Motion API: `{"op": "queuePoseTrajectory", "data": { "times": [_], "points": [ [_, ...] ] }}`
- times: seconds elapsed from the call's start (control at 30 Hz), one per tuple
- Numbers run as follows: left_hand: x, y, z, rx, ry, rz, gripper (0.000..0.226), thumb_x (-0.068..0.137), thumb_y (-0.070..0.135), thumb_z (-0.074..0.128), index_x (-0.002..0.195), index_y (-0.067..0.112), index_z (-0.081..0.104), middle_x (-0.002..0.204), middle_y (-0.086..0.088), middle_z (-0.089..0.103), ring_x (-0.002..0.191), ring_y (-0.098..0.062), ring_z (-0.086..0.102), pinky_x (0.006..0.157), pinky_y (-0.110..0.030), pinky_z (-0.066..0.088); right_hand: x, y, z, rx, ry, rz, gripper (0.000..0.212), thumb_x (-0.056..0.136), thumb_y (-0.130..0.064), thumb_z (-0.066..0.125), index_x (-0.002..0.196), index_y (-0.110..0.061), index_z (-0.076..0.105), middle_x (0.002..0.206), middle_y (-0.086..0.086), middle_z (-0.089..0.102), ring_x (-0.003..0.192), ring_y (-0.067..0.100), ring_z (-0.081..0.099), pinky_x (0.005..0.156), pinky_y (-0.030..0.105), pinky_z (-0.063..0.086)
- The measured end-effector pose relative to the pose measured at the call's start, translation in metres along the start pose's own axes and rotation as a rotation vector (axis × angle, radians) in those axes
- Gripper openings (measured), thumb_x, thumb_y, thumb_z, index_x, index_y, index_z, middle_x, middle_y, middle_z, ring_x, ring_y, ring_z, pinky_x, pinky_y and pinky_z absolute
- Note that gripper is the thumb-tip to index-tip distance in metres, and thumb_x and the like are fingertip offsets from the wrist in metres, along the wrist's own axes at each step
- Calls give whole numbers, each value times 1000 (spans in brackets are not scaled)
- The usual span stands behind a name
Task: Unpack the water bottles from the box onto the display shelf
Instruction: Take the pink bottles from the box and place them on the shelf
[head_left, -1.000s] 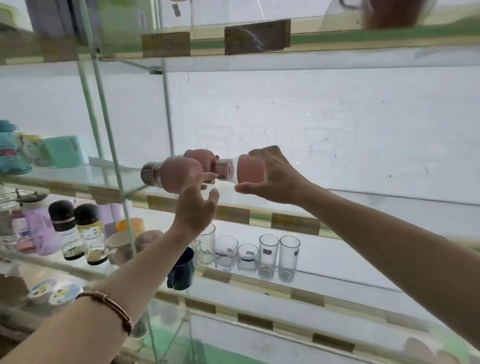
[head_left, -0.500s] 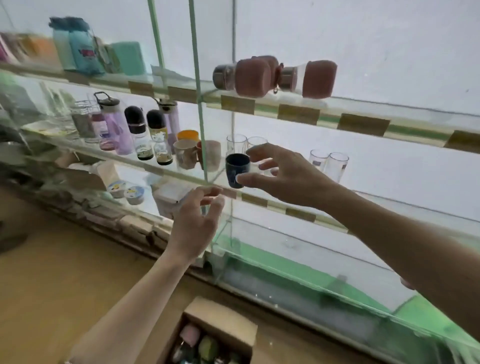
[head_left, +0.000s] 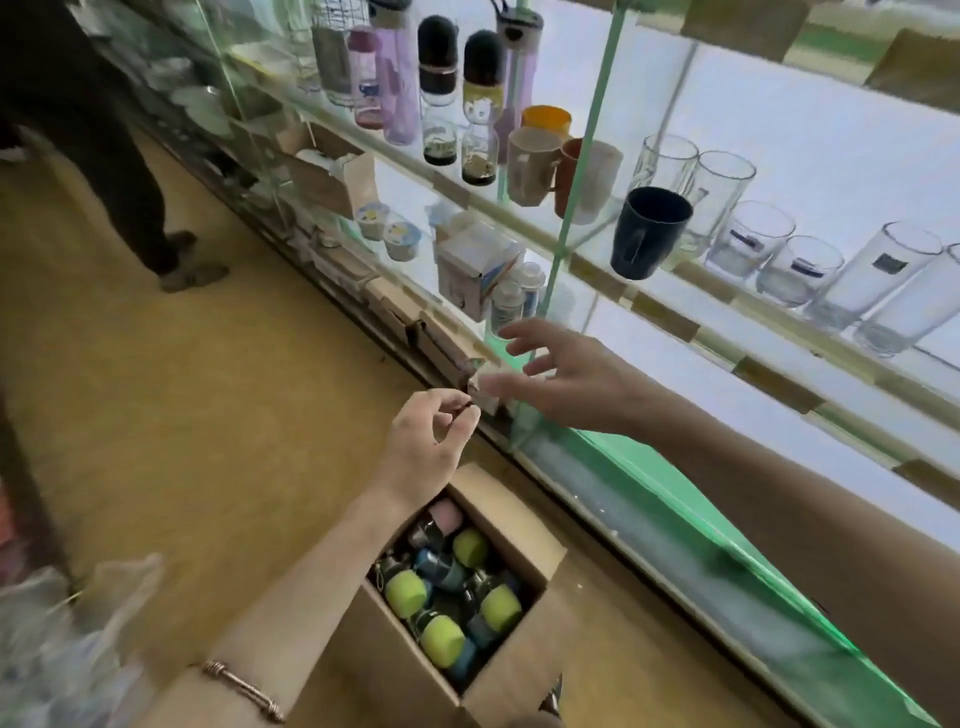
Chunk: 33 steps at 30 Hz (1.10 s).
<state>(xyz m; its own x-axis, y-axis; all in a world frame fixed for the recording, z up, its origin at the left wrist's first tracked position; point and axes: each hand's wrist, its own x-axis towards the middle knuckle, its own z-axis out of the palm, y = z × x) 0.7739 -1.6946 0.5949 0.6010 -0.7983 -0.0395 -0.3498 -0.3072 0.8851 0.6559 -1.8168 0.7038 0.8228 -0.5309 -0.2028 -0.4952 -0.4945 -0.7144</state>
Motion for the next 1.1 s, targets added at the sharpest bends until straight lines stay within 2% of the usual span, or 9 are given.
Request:
{"op": "queuePoseTrajectory", "data": {
  "times": [0.1,0.3,0.43,0.57,0.63,0.77,0.87,0.97,1.1],
  "points": [
    [15,-29,16,35,22,-103,6,94,27,55,99,25,58,109,0,56,93,-10,56,71,-1,38,28,25,15,-26,-88,4,69,82,-56,63,139,-25,41,131,-4,51,114,13,53,95,33,47],
    [33,-104,52,158,-2,-363,18,94,33,52,109,24,56,114,1,53,97,-12,56,87,-27,45,80,89,50,-99,-313,19,71,83,-58,60,142,-24,36,137,0,47,120,16,48,101,35,43],
    [31,-162,76,159,-32,-562,29,95,28,52,119,12,55,120,-8,51,96,-14,53,86,-22,41,109,133,93,-146,-440,64,74,83,-56,62,142,-22,35,138,2,45,122,18,48,102,37,43],
    [21,-224,92,175,-87,-699,37,92,29,57,125,13,51,123,-10,48,98,-20,54,91,-28,43,132,178,145,-216,-520,92,73,82,-53,64,141,-19,36,136,5,45,121,21,46,101,37,40],
    [24,-256,96,194,-103,-731,40,90,31,60,126,15,50,122,-7,47,105,-23,54,98,-36,43,144,198,174,-245,-551,94,72,83,-51,65,141,-20,36,136,5,45,121,22,46,101,37,40],
    [42,-319,109,203,-119,-735,39,91,32,58,125,14,51,121,-6,47,107,-23,54,100,-38,42,171,240,237,-283,-575,125,78,80,-51,68,143,-20,33,135,6,43,124,25,45,101,39,41],
    [59,-373,125,212,-137,-746,39,94,34,54,126,14,51,125,-9,48,113,-23,52,99,-32,40,191,277,289,-339,-604,126,83,79,-49,69,145,-19,29,134,7,41,122,27,46,97,36,41],
    [73,-426,143,231,-198,-753,42,95,34,51,131,13,47,132,-8,46,121,-20,47,97,-28,35,214,313,338,-450,-642,94,91,77,-49,70,147,-17,22,142,9,33,128,31,40,99,41,41],
    [84,-488,172,197,-185,-806,45,95,35,52,133,10,45,133,-11,47,117,-22,49,94,-25,36,244,355,393,-540,-657,66,94,77,-48,70,149,-17,17,146,9,27,131,33,36,98,44,41]
  ]
}}
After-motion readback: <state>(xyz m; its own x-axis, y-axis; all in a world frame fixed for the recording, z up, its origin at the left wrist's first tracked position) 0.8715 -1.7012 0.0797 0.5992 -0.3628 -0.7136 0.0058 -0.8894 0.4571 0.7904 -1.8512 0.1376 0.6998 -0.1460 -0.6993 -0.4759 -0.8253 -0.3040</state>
